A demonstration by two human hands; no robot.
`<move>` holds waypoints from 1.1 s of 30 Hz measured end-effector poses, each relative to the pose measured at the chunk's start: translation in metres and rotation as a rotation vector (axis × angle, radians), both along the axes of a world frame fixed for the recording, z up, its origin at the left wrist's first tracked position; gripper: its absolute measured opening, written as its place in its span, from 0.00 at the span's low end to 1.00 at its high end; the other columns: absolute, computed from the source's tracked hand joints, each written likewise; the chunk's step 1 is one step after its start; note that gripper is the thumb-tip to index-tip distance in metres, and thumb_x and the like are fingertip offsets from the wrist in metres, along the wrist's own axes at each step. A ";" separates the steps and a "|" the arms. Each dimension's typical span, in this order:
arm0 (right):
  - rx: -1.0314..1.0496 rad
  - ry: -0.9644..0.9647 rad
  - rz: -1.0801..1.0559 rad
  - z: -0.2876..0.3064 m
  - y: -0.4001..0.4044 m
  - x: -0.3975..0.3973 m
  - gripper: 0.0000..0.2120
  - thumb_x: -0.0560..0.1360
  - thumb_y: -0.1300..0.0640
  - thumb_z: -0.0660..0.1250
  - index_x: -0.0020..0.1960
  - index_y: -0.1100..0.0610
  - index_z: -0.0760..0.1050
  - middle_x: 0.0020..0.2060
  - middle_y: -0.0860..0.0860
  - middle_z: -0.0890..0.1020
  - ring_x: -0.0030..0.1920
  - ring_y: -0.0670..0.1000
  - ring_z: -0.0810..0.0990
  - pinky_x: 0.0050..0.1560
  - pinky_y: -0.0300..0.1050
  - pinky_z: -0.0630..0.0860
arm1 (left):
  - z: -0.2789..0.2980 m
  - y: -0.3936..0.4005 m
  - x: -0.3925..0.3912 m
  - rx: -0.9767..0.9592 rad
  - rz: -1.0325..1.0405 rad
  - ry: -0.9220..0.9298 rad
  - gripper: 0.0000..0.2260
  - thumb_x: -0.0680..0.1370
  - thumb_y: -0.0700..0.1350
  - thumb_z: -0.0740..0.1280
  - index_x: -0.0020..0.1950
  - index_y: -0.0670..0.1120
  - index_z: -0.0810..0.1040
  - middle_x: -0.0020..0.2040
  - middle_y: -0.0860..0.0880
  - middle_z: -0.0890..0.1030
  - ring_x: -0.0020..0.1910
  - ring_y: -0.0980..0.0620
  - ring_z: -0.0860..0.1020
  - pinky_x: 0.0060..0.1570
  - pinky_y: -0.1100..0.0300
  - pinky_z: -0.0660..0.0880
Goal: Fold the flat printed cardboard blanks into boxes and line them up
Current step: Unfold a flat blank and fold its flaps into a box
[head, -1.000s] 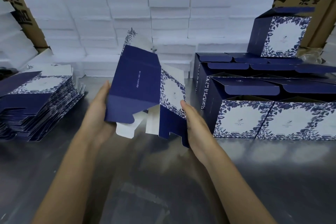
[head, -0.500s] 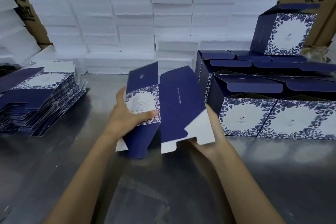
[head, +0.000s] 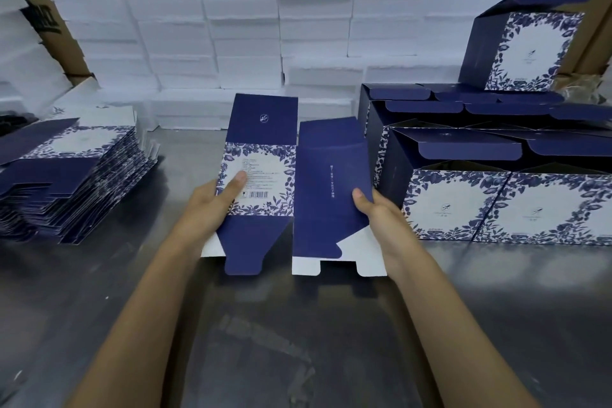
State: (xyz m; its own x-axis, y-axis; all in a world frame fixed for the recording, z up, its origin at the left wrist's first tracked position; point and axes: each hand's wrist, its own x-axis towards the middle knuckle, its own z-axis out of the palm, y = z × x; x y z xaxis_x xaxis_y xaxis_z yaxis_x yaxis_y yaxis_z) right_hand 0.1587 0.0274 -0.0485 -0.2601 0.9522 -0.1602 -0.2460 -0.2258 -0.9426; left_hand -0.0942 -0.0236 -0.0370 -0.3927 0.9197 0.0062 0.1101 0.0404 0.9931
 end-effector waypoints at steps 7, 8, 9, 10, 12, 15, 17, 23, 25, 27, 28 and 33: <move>-0.024 0.031 -0.098 0.001 0.003 -0.006 0.14 0.85 0.52 0.61 0.67 0.49 0.78 0.58 0.49 0.85 0.57 0.53 0.85 0.61 0.56 0.80 | 0.003 -0.002 -0.015 -0.031 -0.143 0.009 0.21 0.72 0.62 0.70 0.57 0.50 0.83 0.50 0.49 0.87 0.49 0.48 0.86 0.38 0.62 0.81; -0.011 0.017 -0.125 -0.001 0.003 -0.006 0.14 0.85 0.52 0.61 0.67 0.49 0.78 0.59 0.48 0.85 0.58 0.53 0.84 0.62 0.57 0.80 | 0.005 -0.003 -0.014 -0.059 -0.153 -0.023 0.21 0.72 0.63 0.70 0.56 0.49 0.84 0.50 0.48 0.87 0.48 0.48 0.86 0.38 0.61 0.81; 0.003 0.007 -0.142 -0.001 0.002 -0.007 0.13 0.85 0.52 0.61 0.66 0.48 0.79 0.59 0.47 0.84 0.59 0.52 0.83 0.62 0.55 0.79 | 0.007 -0.003 -0.013 -0.079 -0.133 -0.066 0.21 0.72 0.63 0.71 0.54 0.48 0.85 0.49 0.48 0.87 0.46 0.48 0.86 0.36 0.60 0.81; 0.015 -0.003 -0.148 -0.002 0.002 -0.007 0.11 0.85 0.52 0.61 0.63 0.46 0.79 0.57 0.45 0.84 0.58 0.50 0.83 0.61 0.53 0.80 | 0.010 -0.004 -0.009 -0.090 -0.090 -0.107 0.20 0.74 0.62 0.70 0.52 0.46 0.85 0.45 0.48 0.87 0.42 0.49 0.87 0.33 0.61 0.80; 0.027 -0.005 -0.128 -0.004 0.002 -0.005 0.10 0.84 0.53 0.61 0.53 0.42 0.80 0.48 0.37 0.86 0.51 0.43 0.85 0.50 0.43 0.83 | 0.015 -0.003 -0.004 -0.085 0.011 -0.145 0.18 0.78 0.60 0.68 0.48 0.45 0.84 0.37 0.50 0.87 0.33 0.53 0.85 0.26 0.64 0.77; 0.030 -0.003 -0.075 -0.006 0.003 -0.002 0.12 0.85 0.54 0.60 0.50 0.41 0.80 0.42 0.35 0.86 0.43 0.38 0.85 0.39 0.37 0.82 | 0.018 -0.006 -0.002 -0.052 0.033 -0.114 0.17 0.80 0.58 0.65 0.50 0.45 0.84 0.41 0.47 0.87 0.35 0.51 0.86 0.26 0.64 0.77; 0.020 -0.011 -0.043 -0.004 0.003 -0.001 0.10 0.85 0.54 0.61 0.55 0.44 0.81 0.47 0.41 0.87 0.47 0.43 0.87 0.41 0.42 0.83 | 0.020 -0.011 -0.004 -0.014 0.023 0.013 0.18 0.82 0.58 0.62 0.53 0.46 0.84 0.44 0.48 0.87 0.39 0.51 0.86 0.31 0.63 0.79; 0.009 -0.015 -0.102 0.000 -0.001 0.000 0.10 0.83 0.50 0.64 0.60 0.46 0.81 0.49 0.48 0.88 0.46 0.50 0.88 0.40 0.47 0.84 | 0.023 -0.014 0.001 -0.012 -0.084 0.110 0.17 0.82 0.56 0.62 0.55 0.46 0.84 0.46 0.49 0.87 0.45 0.49 0.86 0.42 0.59 0.80; 0.033 -0.026 -0.120 -0.001 -0.001 -0.001 0.09 0.83 0.50 0.64 0.59 0.44 0.82 0.49 0.46 0.88 0.45 0.48 0.88 0.37 0.45 0.83 | 0.023 -0.012 0.001 -0.022 -0.068 0.103 0.17 0.82 0.56 0.62 0.55 0.45 0.84 0.46 0.48 0.87 0.46 0.48 0.86 0.44 0.59 0.80; 0.027 0.006 -0.102 0.005 -0.002 -0.002 0.11 0.82 0.47 0.65 0.62 0.45 0.81 0.51 0.47 0.88 0.47 0.50 0.88 0.41 0.47 0.84 | 0.022 -0.012 0.001 -0.015 -0.039 0.125 0.18 0.83 0.56 0.62 0.53 0.46 0.85 0.45 0.50 0.87 0.44 0.50 0.86 0.38 0.63 0.80; 0.012 0.040 -0.086 0.010 -0.003 -0.003 0.14 0.81 0.45 0.66 0.64 0.47 0.80 0.52 0.48 0.87 0.49 0.50 0.88 0.44 0.48 0.84 | 0.020 -0.012 -0.001 -0.005 -0.011 0.108 0.18 0.83 0.57 0.62 0.53 0.46 0.85 0.45 0.50 0.87 0.43 0.51 0.86 0.37 0.63 0.80; -0.027 0.312 0.052 0.023 -0.003 0.007 0.08 0.82 0.56 0.62 0.54 0.53 0.81 0.42 0.48 0.88 0.41 0.47 0.88 0.37 0.39 0.82 | 0.006 0.005 0.006 -0.036 0.182 0.118 0.17 0.82 0.56 0.63 0.66 0.47 0.77 0.58 0.45 0.83 0.46 0.53 0.82 0.47 0.59 0.77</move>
State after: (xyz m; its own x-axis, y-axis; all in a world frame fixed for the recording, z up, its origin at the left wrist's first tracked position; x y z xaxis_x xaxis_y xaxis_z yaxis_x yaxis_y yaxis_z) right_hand 0.1654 0.0249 -0.0252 -0.3490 0.9328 -0.0902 -0.5097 -0.2697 -0.8170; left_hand -0.0879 -0.0182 -0.0312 -0.5508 0.8341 0.0307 0.2134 0.1052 0.9713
